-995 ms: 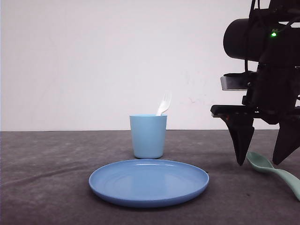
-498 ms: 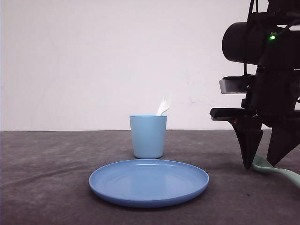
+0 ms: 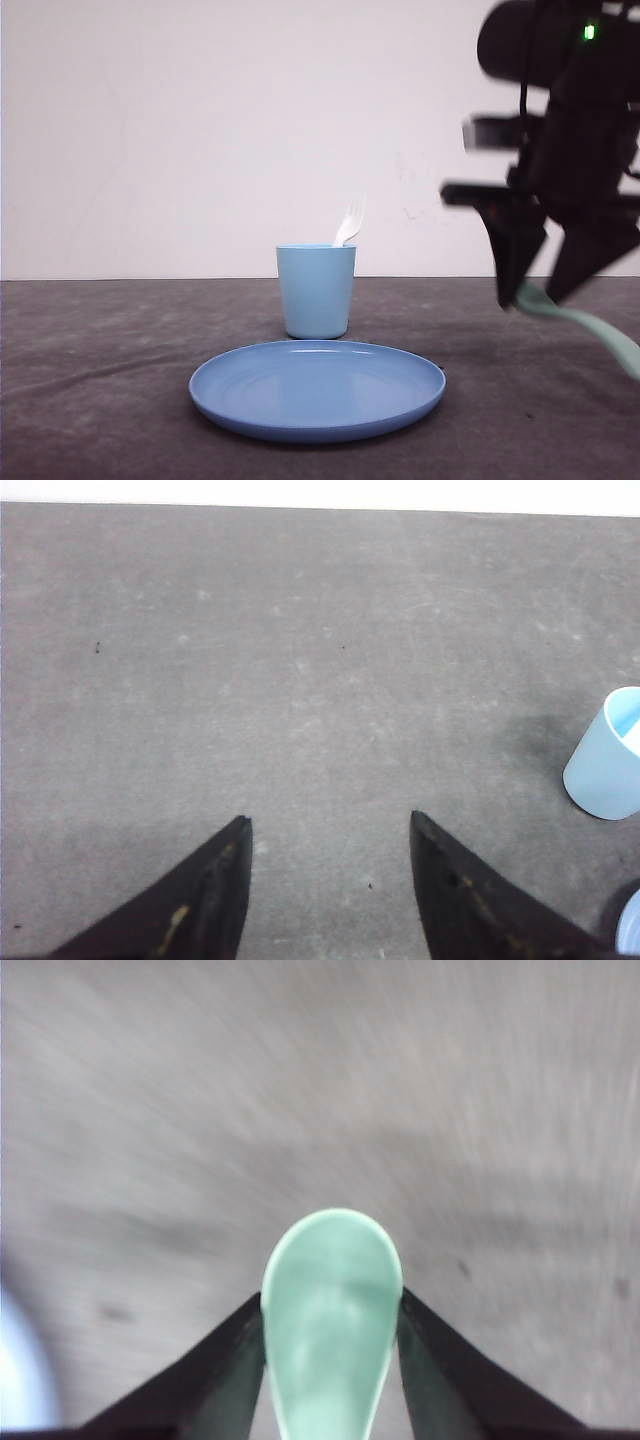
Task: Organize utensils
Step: 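Close the right gripper on the spoon and lift it, then carry the spoon with the right gripper above the cup and lower it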
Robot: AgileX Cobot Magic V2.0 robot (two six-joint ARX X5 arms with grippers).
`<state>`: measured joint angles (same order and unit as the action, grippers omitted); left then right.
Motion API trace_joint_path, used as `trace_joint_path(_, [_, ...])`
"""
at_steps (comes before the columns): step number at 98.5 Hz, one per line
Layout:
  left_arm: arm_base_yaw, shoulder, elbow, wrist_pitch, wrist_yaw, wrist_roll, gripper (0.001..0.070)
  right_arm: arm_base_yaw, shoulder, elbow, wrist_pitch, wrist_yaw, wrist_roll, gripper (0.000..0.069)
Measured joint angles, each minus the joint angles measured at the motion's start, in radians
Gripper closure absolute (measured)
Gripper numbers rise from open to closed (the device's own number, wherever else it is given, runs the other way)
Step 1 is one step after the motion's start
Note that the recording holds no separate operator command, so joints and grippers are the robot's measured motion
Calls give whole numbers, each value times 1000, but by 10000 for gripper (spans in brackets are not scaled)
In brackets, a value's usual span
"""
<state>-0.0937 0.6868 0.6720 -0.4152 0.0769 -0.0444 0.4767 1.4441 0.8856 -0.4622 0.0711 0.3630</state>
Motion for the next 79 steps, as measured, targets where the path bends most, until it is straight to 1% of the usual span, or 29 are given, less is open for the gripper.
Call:
trace_joint_path(18, [0, 0, 0, 0, 0, 0, 411, 55, -95, 0, 119, 0, -27, 470])
trace_joint_path(28, [0, 0, 0, 0, 0, 0, 411, 87, -129, 0, 244, -1, -54, 470])
trace_joint_path(46, [0, 0, 0, 0, 0, 0, 411, 138, -132, 0, 481, -23, -108, 470])
trace_joint_path(57, [0, 0, 0, 0, 0, 0, 411, 169, -120, 0, 635, -24, -162, 470])
trace_joint_path(79, [0, 0, 0, 0, 0, 0, 411, 217, -55, 0, 921, -25, -311, 470])
